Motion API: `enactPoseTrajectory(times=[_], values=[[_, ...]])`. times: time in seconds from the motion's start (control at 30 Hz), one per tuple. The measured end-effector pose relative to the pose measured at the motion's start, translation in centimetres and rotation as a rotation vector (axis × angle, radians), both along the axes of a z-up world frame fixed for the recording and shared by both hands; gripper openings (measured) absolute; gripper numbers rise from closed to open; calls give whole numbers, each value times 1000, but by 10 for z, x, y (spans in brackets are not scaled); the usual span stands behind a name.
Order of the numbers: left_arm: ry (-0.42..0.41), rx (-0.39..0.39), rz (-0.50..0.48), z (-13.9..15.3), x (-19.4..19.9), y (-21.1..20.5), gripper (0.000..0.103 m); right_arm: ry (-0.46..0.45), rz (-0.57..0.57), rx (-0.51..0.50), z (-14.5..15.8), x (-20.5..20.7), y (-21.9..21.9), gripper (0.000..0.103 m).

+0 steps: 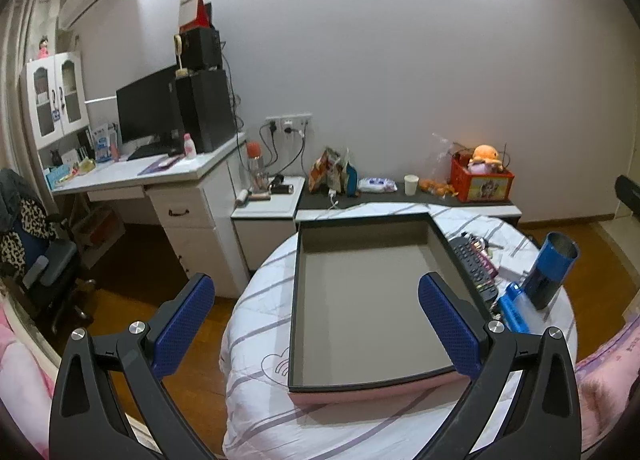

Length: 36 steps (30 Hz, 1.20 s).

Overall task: Organize rigid objects
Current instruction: 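Grasp the tray rim with the left gripper while the right gripper grasps the blue cup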

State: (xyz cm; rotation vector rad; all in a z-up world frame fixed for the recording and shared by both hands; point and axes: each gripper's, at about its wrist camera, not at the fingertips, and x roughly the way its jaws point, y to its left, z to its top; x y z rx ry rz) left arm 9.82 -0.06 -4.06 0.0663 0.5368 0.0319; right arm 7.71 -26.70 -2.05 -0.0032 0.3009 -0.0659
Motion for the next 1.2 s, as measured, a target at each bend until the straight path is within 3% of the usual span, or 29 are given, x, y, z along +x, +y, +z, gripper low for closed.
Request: enactPoseTrajectory(times=[0.4, 0.67, 1.2], values=[[42, -27, 26, -23, 19, 14, 103, 76, -5, 22, -29, 19, -10, 103], [125, -39, 27, -51, 37, 20, 102, 127, -19, 28, -46, 26, -16, 103], [274, -26, 49, -103, 64, 27, 73, 252, -93, 72, -94, 46, -52, 103]])
